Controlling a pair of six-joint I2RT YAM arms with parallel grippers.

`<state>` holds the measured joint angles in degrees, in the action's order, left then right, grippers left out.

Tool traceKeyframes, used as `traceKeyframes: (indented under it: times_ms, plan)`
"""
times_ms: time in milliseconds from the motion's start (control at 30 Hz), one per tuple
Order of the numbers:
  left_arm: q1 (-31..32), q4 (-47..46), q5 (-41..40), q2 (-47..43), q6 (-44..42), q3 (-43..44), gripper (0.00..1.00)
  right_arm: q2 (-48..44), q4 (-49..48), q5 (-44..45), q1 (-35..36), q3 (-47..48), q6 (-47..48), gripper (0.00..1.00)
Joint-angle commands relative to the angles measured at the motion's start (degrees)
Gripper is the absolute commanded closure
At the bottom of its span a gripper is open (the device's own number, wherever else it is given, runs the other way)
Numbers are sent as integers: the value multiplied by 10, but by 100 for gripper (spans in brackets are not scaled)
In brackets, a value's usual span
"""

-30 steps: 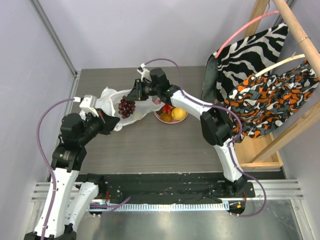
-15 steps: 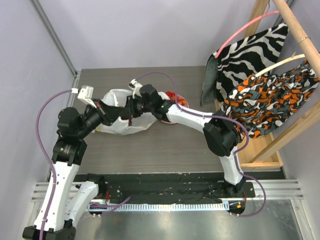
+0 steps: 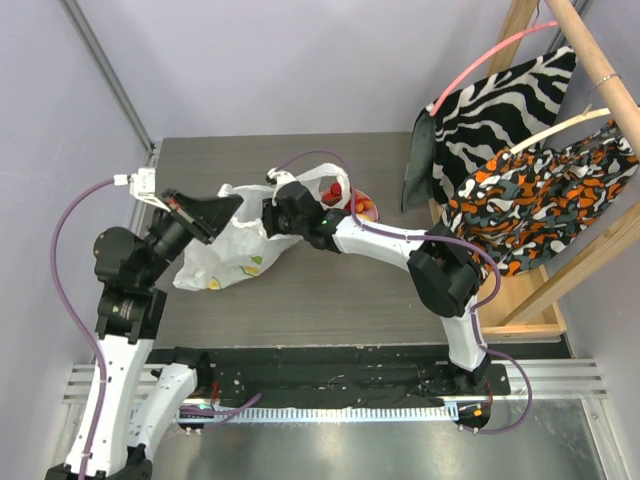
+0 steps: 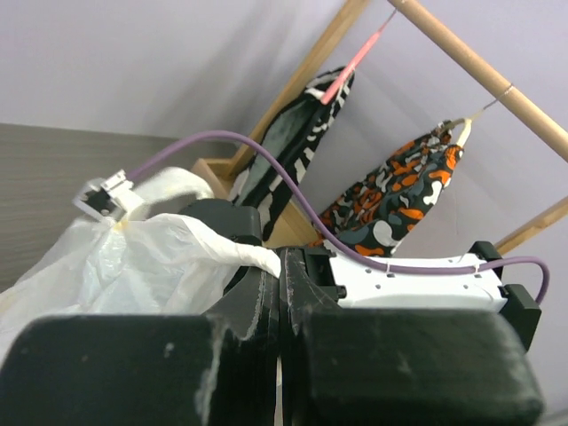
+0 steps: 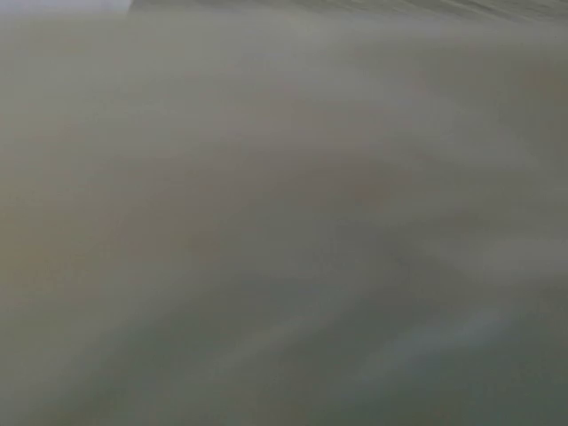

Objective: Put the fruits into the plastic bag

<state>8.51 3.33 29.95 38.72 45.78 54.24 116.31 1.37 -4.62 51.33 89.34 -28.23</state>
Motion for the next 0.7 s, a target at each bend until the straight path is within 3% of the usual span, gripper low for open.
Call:
traceKeyframes:
  times_ms: [0,233,333,467,600,667]
  plan:
    - [-3,32,-67,-36,-28,10,100,-51,20,105,3,-13,22,98]
    - [-3,91,-125,-47,-68,13,100,-50,23,91,3,-24,19,90]
    - [-3,101,-130,-53,-73,6,100,-45,23,82,5,-23,19,81]
    - [-3,106,-135,-55,-79,3,100,-49,26,71,5,-22,23,64]
    - [-3,109,-140,-56,-87,3,100,-57,16,24,5,-20,29,36]
    - [-3,109,-142,-57,-89,1,100,-56,13,-2,5,-9,29,30]
